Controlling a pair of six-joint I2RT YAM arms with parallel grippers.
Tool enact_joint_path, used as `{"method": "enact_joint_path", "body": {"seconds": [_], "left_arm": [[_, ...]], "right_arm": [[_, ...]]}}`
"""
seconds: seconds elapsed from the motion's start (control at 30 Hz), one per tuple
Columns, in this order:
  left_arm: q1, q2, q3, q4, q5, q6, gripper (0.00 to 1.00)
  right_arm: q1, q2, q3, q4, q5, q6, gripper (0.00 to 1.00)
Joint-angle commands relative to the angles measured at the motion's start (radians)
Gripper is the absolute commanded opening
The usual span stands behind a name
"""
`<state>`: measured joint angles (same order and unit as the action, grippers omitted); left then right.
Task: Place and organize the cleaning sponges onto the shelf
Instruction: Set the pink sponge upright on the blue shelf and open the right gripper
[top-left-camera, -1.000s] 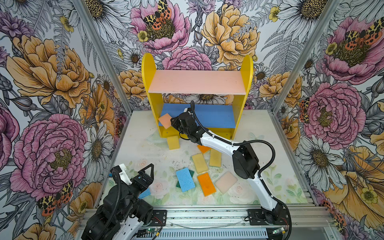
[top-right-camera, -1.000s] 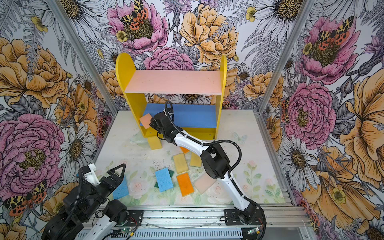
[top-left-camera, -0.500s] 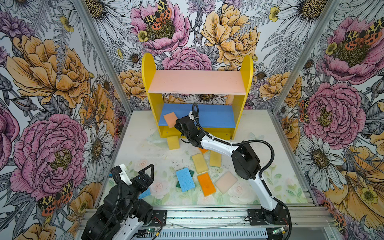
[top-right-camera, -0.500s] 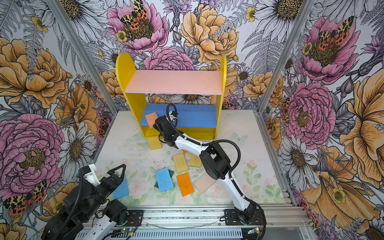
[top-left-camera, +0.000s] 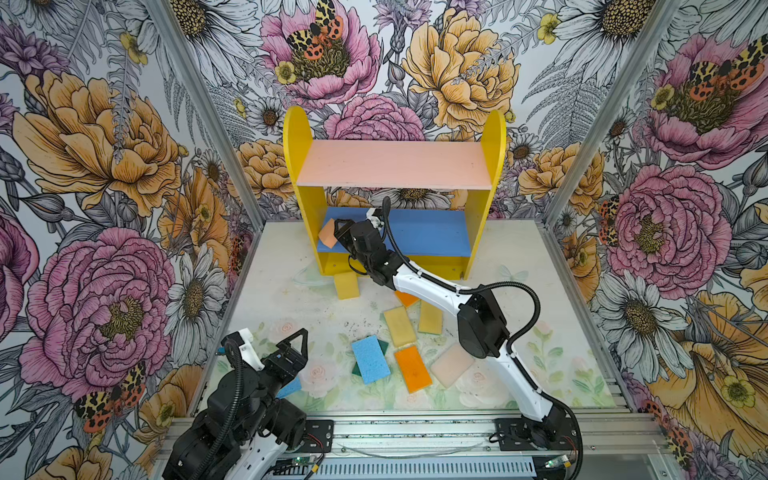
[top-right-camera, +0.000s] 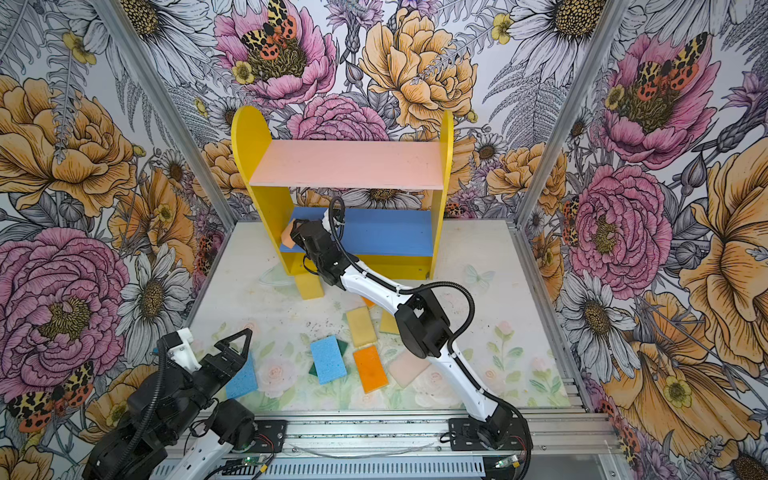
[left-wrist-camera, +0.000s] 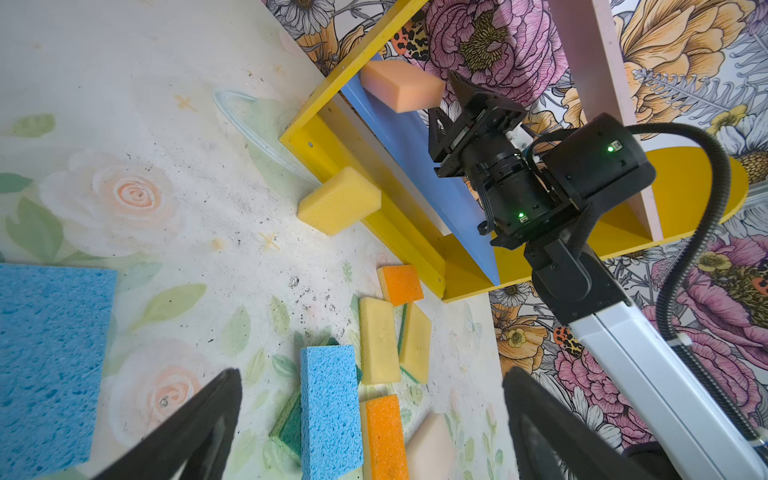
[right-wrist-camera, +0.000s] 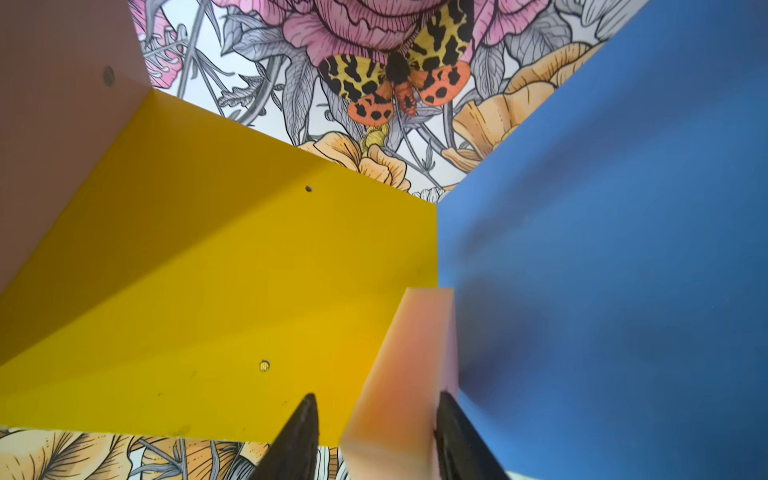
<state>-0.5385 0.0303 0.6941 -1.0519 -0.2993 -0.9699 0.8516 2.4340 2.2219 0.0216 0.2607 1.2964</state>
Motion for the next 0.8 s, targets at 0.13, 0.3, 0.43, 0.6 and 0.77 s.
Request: {"method": "enact_joint_path", "body": {"seconds": [0.13, 0.3, 0.43, 0.6, 0.77], "left_arm": [[-0.003, -0.015, 0.009, -0.019, -0.004, 0.000, 0.99], [-0.005, -0.012, -0.009, -0.017, -0.006, -0.021, 0.99], [-0.005, -0.011, -0.015, -0.012, -0.013, -0.028, 0.99], [-0.007, -0.004, -0.015, -0.005, -0.017, -0.029, 0.99], [-0.007, 0.017, -0.032, 0.033, -0.004, -0.028, 0.99]], "right_arm": [[-0.008, -0.058, -0.116, -0.039, -0.036, -0.031, 0.59], [-0.037, -0.083, -0.156, -0.054, -0.068, -0.040, 0.62], [-0.053, -0.064, -0.117, -0.076, -0.118, -0.052, 0.61], [-0.053, -0.080, -0.126, -0.101, -0.133, -0.072, 0.61], [-0.092, -0.177, -0.192, -0.169, -0.142, -0.149, 0.70]]}}
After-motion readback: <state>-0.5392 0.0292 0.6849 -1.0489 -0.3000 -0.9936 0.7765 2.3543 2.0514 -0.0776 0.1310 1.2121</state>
